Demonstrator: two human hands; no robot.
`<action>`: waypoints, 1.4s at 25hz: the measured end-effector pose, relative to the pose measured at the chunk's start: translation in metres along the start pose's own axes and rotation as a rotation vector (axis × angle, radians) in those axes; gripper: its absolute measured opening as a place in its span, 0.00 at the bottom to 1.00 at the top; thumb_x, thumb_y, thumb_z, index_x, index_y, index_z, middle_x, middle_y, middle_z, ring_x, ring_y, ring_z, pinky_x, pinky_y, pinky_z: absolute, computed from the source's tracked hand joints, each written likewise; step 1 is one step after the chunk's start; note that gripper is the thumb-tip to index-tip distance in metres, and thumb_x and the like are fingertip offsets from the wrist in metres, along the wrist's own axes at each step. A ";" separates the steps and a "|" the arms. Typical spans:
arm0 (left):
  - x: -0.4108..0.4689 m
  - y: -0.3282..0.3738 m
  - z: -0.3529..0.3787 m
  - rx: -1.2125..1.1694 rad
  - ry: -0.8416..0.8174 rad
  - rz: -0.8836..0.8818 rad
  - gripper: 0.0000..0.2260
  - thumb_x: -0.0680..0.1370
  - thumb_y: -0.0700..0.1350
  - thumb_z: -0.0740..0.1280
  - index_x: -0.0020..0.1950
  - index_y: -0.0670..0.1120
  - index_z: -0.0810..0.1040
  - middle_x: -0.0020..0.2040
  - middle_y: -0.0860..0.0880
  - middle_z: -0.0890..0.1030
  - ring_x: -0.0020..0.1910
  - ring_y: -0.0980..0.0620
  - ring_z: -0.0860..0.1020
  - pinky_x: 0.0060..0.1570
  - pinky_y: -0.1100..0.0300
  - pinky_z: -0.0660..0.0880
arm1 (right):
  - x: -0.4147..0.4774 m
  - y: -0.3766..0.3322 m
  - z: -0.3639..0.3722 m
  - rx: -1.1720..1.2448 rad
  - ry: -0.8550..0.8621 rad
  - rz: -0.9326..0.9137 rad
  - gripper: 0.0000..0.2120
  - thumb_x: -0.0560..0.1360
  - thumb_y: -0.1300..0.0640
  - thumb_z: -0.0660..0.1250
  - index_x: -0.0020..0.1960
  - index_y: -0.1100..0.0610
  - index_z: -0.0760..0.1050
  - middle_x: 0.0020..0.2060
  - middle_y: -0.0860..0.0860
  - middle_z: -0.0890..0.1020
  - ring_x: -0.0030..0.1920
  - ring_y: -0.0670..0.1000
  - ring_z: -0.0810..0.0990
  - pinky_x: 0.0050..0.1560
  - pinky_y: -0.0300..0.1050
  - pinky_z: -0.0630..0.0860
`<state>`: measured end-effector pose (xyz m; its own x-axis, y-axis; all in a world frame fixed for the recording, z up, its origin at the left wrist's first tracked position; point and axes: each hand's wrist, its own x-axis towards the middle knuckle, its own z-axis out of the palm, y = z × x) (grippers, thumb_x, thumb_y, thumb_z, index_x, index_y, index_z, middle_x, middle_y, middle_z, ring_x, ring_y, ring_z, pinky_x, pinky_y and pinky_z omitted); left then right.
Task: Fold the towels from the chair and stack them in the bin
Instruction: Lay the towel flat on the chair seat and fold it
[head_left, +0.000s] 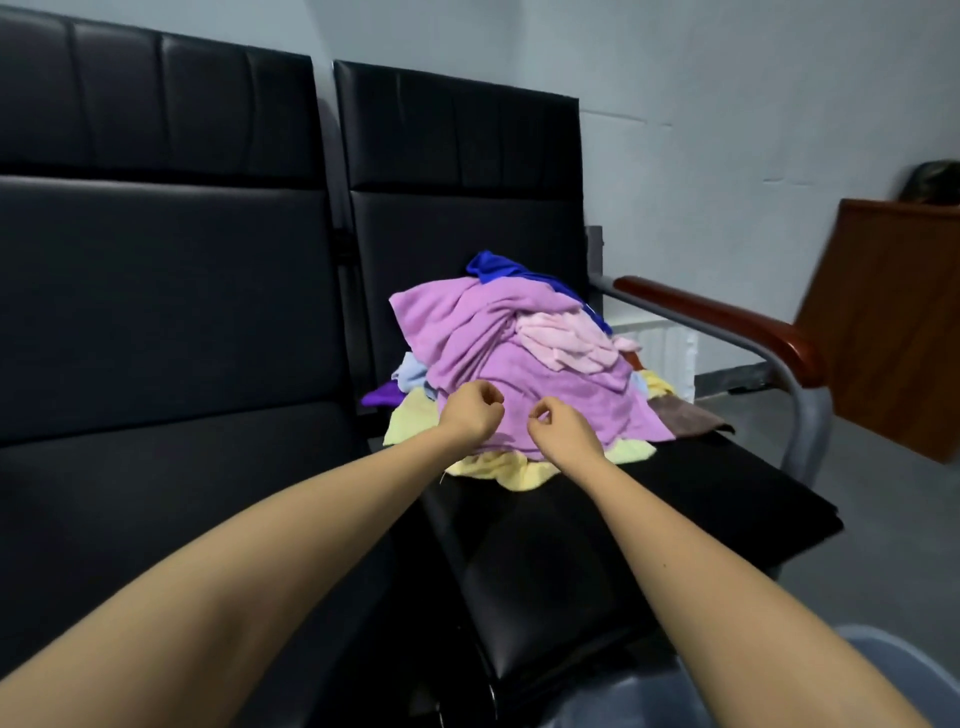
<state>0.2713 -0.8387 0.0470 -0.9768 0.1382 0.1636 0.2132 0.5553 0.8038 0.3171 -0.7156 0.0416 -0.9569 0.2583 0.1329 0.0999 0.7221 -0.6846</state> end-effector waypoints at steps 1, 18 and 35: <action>0.016 0.000 0.001 0.078 0.045 0.040 0.11 0.75 0.37 0.62 0.56 0.43 0.76 0.55 0.43 0.79 0.55 0.43 0.76 0.53 0.56 0.71 | 0.011 0.003 0.001 0.002 0.003 0.008 0.09 0.75 0.59 0.59 0.54 0.56 0.74 0.45 0.55 0.79 0.50 0.57 0.77 0.45 0.43 0.69; 0.052 0.012 -0.002 -0.689 0.101 0.295 0.09 0.70 0.41 0.60 0.31 0.48 0.62 0.27 0.55 0.64 0.28 0.57 0.64 0.29 0.61 0.64 | 0.071 -0.013 0.021 0.078 0.136 -0.254 0.46 0.70 0.57 0.72 0.77 0.48 0.46 0.75 0.55 0.53 0.68 0.59 0.68 0.62 0.51 0.73; 0.004 -0.045 -0.064 0.061 -0.348 0.199 0.22 0.56 0.52 0.75 0.46 0.43 0.80 0.46 0.45 0.84 0.48 0.45 0.82 0.52 0.50 0.78 | 0.013 -0.097 -0.021 1.227 -0.227 0.199 0.27 0.70 0.39 0.69 0.56 0.61 0.77 0.51 0.60 0.82 0.52 0.57 0.80 0.56 0.50 0.74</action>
<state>0.2561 -0.9161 0.0482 -0.8534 0.5114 0.1007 0.4085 0.5363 0.7386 0.3009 -0.7689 0.1254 -0.9918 0.0900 -0.0912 0.0456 -0.4172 -0.9077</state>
